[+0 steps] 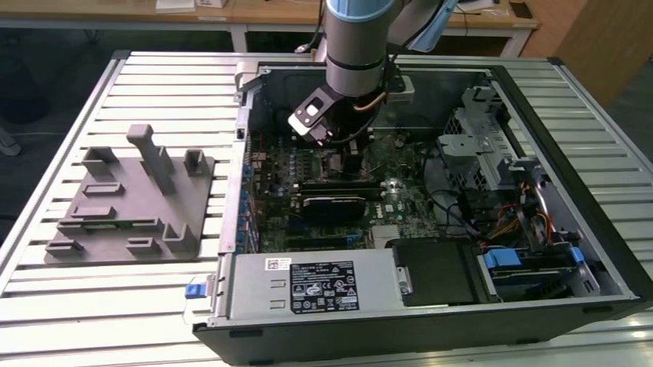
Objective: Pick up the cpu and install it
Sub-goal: 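Place the cpu into insertion slot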
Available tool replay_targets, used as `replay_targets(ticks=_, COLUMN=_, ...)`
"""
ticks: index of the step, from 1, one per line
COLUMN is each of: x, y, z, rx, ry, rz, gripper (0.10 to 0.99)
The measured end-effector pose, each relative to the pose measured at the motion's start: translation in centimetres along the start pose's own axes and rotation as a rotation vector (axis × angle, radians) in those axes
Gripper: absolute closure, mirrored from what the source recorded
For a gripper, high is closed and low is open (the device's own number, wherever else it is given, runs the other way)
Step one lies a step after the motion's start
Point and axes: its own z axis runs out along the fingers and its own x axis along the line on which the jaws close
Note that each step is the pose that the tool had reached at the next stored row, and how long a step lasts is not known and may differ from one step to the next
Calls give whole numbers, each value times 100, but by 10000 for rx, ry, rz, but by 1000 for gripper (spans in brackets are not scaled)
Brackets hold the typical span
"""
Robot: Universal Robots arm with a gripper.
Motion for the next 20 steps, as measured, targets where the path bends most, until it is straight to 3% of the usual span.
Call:
replay_targets(ticks=9, x=0, y=2, z=-83, rx=0, ry=9, rz=0, gripper=459)
replay_targets(ticks=16, x=0, y=3, z=-86, rx=-1, ry=61, rz=2, gripper=459)
replay_targets(ticks=18, x=0, y=3, z=-86, rx=-1, ry=72, rz=2, gripper=475)
replay_targets(ticks=20, x=0, y=3, z=-86, rx=-2, ry=83, rz=2, gripper=600)
